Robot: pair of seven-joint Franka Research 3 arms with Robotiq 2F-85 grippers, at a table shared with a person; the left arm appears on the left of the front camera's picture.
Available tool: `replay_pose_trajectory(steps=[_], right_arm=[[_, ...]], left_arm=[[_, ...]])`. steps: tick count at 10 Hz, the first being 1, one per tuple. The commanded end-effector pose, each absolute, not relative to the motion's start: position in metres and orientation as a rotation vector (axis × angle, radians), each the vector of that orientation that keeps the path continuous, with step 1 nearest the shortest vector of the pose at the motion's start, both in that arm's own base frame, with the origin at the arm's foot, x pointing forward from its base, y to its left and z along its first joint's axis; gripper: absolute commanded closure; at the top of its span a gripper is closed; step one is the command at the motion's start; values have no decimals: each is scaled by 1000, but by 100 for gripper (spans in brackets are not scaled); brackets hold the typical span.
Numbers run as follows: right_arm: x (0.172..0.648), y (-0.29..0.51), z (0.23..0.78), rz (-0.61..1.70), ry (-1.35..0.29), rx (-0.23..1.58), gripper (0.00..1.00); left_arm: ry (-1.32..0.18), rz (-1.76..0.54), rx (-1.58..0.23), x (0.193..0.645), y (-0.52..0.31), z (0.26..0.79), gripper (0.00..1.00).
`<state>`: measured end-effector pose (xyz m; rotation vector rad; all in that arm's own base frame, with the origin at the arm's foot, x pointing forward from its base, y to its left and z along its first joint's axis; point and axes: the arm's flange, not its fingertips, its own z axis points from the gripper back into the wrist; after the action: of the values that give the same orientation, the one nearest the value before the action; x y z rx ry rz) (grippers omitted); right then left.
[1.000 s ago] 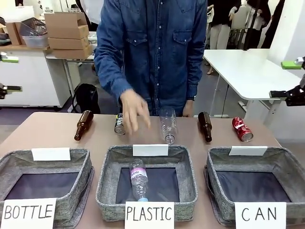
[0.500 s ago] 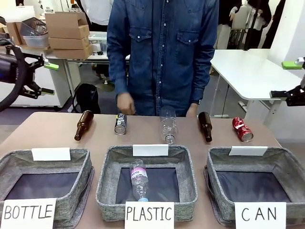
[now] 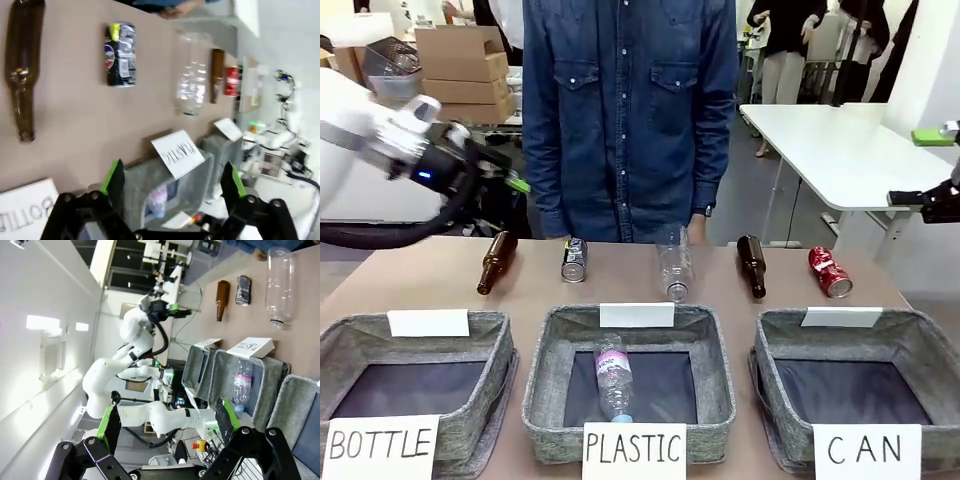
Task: Sort the can waste into the basket.
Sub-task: Pick up the can waste from the table and place it in the right Fabric basket.
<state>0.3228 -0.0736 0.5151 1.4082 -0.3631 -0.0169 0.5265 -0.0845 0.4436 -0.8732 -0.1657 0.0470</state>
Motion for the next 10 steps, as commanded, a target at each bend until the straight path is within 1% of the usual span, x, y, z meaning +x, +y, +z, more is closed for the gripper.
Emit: replay_pose_trajectory(steps=[1,5,8,10], right_arm=[[325,-75,515,8,-384,1413,0],[325,-75,515,8,-384,1413,0],[325,-75,515,8,-384,1413,0],[325,-75,515,8,-384,1413,0]], left_arm=[[-134,65,-712,565,-111,424,0],[-80,-28,-449,595,-203,363,0],[-75,-61,-349,603,-239,330,0],[-122,-64,-317,606,-244,325,0]])
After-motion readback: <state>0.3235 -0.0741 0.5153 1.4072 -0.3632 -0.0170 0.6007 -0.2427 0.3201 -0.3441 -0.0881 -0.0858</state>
